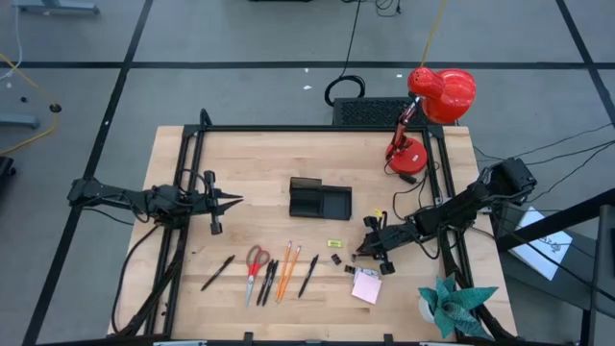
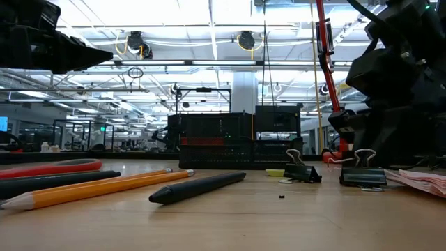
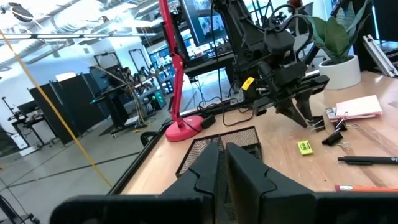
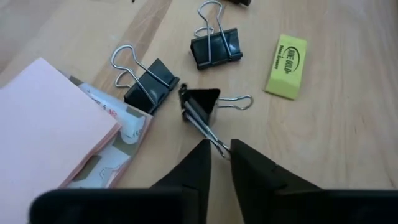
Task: Pick and place office supplies into organizer
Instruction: Put the binder clip into the desk organizer
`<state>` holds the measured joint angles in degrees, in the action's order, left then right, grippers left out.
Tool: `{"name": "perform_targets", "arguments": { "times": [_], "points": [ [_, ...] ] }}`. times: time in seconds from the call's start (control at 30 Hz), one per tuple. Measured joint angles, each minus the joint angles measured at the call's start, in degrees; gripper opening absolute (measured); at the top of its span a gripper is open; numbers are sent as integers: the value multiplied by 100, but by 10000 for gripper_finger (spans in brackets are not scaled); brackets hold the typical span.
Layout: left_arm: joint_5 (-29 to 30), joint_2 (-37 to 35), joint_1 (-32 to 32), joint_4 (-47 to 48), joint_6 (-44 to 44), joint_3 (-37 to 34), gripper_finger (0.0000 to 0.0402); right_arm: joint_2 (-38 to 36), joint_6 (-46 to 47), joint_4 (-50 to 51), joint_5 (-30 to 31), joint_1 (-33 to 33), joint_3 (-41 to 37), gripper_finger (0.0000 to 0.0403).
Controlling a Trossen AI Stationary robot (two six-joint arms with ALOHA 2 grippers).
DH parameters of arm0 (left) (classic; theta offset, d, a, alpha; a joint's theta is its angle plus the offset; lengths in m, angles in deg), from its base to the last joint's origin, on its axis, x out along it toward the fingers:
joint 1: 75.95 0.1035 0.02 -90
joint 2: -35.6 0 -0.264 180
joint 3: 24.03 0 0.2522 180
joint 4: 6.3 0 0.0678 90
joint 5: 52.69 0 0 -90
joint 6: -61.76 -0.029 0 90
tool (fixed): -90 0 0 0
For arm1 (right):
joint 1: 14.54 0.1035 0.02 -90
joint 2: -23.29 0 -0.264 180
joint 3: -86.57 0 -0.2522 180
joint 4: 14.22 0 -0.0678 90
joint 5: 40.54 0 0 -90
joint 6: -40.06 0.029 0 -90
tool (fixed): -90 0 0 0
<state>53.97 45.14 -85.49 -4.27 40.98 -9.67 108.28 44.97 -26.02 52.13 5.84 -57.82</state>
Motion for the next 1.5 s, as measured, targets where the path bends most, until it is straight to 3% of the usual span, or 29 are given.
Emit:
{"name": "perform_targets", "arguments": {
  "times": [0.27, 0.77, 1.13, 1.23, 1.5],
  "points": [
    [0, -2, 0, -2, 0, 0, 35, 0, 17, 4, 0, 2, 0, 5],
    [0, -1, -1, -7, 0, 0, 35, -294, -260, -510, 23, 0, 75, 1],
    [-2, -1, -1, -34, 0, 0, 35, -492, -684, 1563, 1161, -156, 1733, 1],
    [0, -2, 0, -35, 0, 0, 35, -470, -942, 1452, 1574, -292, 2025, 1],
    [0, -2, 0, -33, 0, 0, 35, 314, -874, 1334, 1876, -780, 2875, 0]
  ]
}}
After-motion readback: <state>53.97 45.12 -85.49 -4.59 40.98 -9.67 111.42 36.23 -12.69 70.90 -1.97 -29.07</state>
